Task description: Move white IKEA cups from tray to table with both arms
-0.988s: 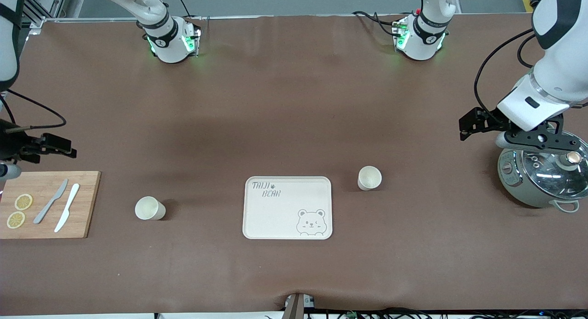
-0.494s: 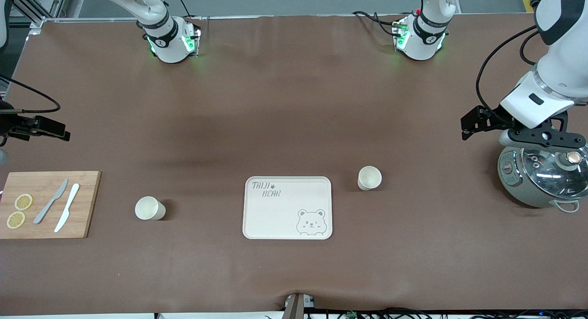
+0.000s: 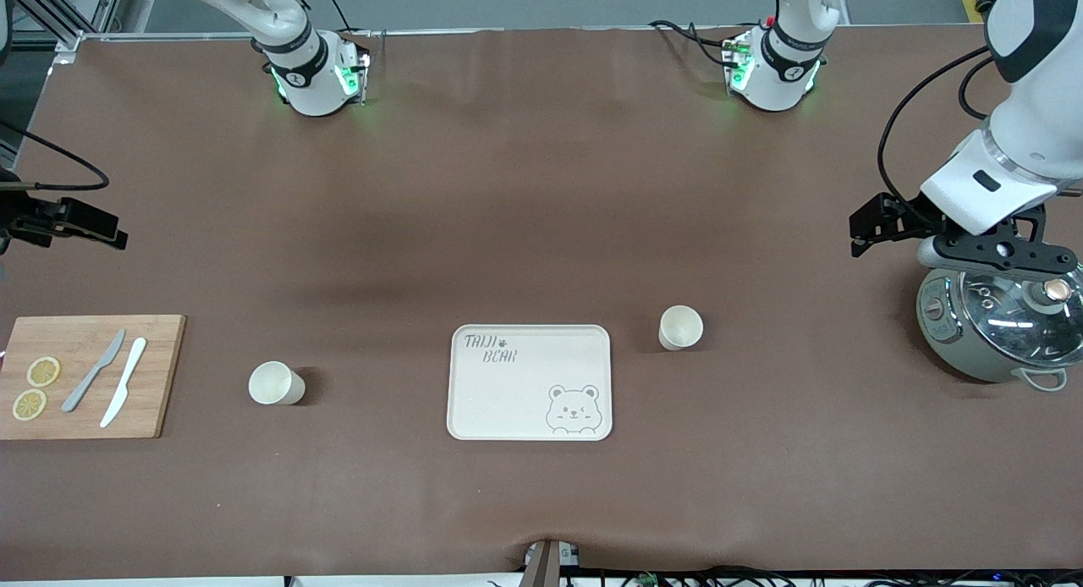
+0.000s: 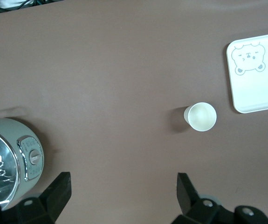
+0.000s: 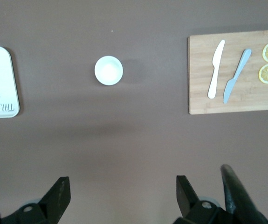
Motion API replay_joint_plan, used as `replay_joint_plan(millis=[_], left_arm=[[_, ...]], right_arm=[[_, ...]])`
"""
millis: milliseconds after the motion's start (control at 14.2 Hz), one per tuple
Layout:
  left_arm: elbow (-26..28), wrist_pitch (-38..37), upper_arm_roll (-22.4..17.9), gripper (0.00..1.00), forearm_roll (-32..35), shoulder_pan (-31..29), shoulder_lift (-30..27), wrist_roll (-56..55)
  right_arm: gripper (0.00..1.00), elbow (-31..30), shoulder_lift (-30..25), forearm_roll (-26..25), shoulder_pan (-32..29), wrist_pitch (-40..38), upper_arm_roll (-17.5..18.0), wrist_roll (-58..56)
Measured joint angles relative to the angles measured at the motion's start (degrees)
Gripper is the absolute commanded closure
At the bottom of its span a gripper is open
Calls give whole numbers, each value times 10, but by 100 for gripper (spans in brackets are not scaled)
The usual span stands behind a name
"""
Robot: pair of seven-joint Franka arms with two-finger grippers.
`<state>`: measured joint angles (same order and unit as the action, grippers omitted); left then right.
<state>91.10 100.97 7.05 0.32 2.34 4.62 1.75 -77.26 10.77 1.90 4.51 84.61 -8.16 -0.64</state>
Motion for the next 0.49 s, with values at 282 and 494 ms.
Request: replay_joint_plan(millis=[282, 494], left_arm=[[0, 0, 0, 0, 0, 0, 0, 5], [0, 0, 0, 0, 0, 0, 0, 5]], right_arm=[[0, -36, -20, 0, 1, 23, 0, 0], [0, -39, -27, 0, 6, 23, 1, 0]])
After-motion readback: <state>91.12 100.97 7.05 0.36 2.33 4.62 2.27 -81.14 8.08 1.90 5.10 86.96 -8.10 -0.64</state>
